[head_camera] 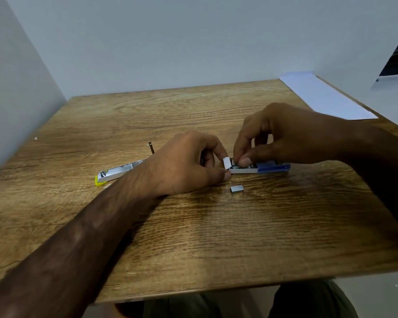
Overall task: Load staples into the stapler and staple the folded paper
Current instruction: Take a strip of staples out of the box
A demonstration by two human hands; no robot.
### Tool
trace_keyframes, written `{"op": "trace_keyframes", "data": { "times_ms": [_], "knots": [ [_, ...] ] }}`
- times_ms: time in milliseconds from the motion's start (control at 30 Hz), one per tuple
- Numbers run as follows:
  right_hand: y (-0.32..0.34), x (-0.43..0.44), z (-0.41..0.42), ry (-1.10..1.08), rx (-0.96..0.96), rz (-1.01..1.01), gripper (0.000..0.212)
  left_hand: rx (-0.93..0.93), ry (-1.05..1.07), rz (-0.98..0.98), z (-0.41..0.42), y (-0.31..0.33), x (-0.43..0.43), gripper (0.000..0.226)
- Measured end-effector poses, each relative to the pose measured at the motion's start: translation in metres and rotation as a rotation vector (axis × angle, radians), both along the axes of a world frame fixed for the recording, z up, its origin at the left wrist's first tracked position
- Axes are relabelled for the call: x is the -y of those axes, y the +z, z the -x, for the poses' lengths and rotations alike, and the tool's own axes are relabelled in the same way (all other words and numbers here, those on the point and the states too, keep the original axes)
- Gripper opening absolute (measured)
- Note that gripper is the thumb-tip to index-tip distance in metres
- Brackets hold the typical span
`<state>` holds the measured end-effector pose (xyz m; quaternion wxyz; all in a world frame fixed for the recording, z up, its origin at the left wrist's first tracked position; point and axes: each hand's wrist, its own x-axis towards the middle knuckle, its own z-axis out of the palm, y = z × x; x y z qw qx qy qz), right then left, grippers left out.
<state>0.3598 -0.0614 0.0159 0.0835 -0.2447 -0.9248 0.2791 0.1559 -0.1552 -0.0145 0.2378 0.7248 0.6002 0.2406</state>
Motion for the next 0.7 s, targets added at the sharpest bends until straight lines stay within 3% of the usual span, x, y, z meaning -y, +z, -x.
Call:
{"op": "trace_keyframes", "data": {
  "times_ms": [700],
  "knots": [
    [-0.001,0.006,-0.003,0.033,0.121,-0.274,0.012,0.044,-0.001,0.036,0.001,-0.001,-0.001,0.019]
  ]
}}
